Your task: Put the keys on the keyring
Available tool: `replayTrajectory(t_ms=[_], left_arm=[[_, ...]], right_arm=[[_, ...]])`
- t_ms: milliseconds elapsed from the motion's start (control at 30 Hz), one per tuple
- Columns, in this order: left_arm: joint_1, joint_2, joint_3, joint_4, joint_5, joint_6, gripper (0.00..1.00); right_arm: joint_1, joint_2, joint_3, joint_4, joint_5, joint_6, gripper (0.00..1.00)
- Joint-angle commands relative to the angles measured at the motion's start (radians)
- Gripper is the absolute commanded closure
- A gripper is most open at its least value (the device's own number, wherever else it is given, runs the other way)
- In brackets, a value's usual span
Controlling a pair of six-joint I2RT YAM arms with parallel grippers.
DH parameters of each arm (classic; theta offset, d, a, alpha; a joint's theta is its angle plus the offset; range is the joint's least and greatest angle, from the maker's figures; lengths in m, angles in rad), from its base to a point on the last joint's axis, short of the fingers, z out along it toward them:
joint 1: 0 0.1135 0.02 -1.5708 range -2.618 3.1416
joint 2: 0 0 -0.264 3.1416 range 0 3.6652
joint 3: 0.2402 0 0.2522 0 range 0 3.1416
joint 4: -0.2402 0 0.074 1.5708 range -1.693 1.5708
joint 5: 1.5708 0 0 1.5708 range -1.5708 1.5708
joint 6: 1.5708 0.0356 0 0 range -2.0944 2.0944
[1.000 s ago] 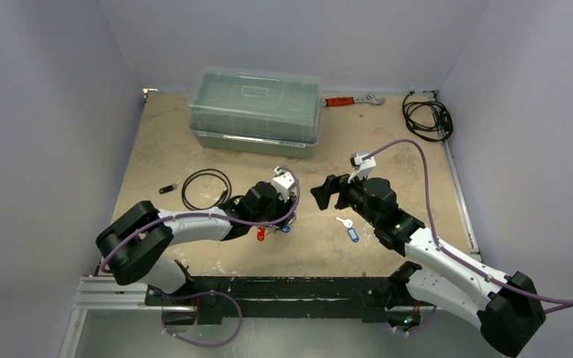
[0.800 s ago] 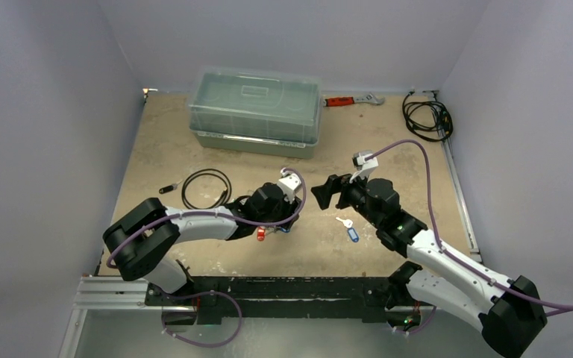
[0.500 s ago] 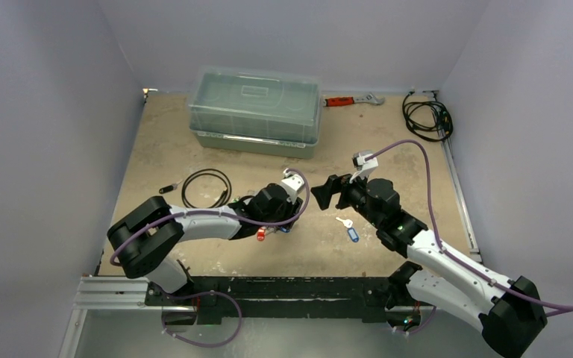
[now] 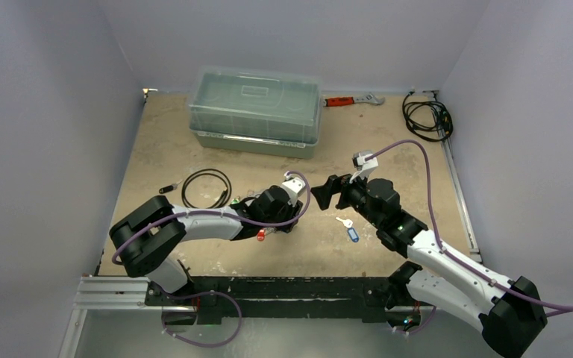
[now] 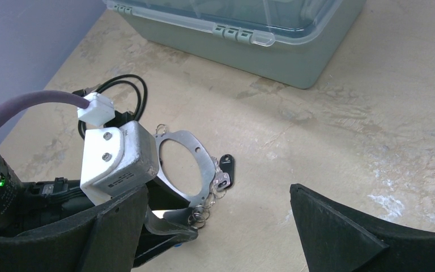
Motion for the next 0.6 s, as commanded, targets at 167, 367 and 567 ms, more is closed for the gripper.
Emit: replayTrajectory(t_ms=[167, 367, 567], left_arm=[[-0.015, 0.014, 0.030, 0.005, -0.002, -0.022, 0.66], [-0.019, 0.023, 0.028, 0.015, 0.004, -0.022, 0.73], [-0.023, 0.001, 0.020, 0.012, 0.000, -0.019, 0.81]], right_arm=[[-0.001, -0.003, 0.021, 0.018, -0.008, -0.010, 0.01], [-0.001, 0.002, 0.022, 0.019, -0.009, -0.012, 0.01], [-0.001, 0.009, 0.022, 0.023, -0.012, -0.012, 0.01]])
